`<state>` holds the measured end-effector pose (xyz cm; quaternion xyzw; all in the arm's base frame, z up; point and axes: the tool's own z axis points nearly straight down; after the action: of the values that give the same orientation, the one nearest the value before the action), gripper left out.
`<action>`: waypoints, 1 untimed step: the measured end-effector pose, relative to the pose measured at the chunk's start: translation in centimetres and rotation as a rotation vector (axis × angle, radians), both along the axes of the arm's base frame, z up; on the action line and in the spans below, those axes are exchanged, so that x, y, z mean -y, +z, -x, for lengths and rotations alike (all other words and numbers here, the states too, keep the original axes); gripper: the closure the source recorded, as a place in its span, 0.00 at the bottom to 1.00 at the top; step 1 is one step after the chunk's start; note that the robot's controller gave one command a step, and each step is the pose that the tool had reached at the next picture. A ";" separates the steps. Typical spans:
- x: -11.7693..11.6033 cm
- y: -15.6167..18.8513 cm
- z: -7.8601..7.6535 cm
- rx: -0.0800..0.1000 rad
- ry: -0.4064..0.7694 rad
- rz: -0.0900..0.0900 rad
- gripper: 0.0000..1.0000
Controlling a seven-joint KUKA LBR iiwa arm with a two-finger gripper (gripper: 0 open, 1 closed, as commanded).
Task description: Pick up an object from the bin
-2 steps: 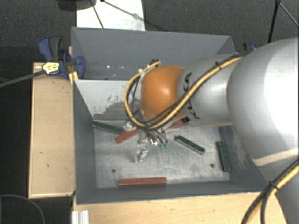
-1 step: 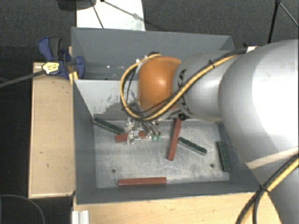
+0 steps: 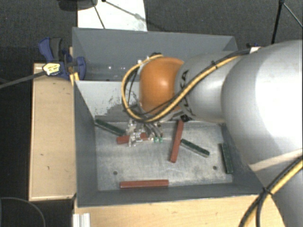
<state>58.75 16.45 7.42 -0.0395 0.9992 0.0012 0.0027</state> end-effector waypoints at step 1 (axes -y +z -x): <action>0.0 0.4 0.2 -0.005 0.000 0.001 1.00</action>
Offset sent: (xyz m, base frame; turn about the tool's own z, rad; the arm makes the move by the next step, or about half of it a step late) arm 0.0000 0.0001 0.0959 0.0000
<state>58.57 16.40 7.82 -0.0395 0.9992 0.0006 0.0002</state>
